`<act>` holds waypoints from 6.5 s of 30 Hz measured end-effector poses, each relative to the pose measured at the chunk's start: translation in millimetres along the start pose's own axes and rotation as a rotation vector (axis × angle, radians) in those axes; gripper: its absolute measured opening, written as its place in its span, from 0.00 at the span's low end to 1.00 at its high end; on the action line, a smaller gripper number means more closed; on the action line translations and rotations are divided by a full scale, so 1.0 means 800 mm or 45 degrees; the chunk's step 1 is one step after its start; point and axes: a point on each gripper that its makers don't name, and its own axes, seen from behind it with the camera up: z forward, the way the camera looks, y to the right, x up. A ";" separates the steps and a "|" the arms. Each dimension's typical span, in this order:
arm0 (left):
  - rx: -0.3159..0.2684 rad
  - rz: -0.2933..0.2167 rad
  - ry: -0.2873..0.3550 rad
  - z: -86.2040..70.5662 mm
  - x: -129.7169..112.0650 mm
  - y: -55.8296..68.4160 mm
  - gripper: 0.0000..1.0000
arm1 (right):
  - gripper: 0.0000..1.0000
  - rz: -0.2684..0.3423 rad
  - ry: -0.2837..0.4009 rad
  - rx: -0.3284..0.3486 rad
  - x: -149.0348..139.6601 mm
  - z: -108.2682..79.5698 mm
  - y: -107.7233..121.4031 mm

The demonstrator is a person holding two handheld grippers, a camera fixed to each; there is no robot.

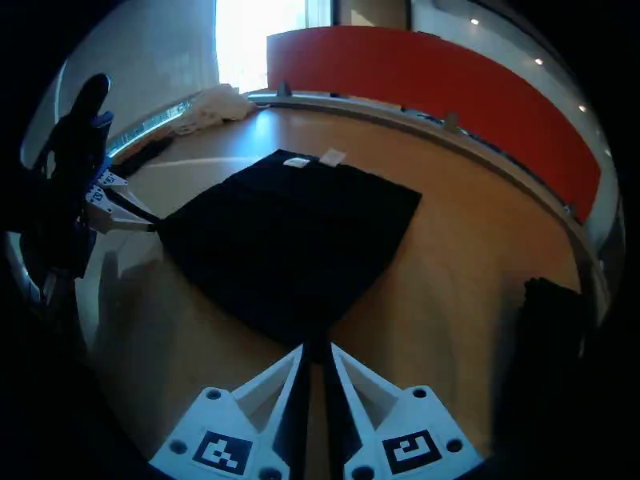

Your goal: Fold towel

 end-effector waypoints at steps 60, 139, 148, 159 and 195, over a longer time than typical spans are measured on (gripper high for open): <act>-0.023 -0.160 0.119 -0.161 0.077 0.031 0.10 | 0.10 -0.064 0.120 -0.009 0.110 -0.143 -0.016; -0.021 -0.178 0.048 0.064 0.120 -0.050 0.10 | 0.13 0.103 -0.078 -0.082 0.079 0.049 0.075; -0.006 -0.154 0.032 0.074 0.117 -0.058 0.11 | 0.23 0.136 -0.089 -0.120 0.079 0.057 0.087; 0.036 -0.143 0.026 0.084 0.119 -0.067 0.20 | 0.41 0.125 -0.094 -0.166 0.081 0.060 0.100; 0.155 -0.233 0.090 0.035 0.107 -0.092 0.90 | 1.00 0.139 -0.030 -0.203 0.078 0.019 0.104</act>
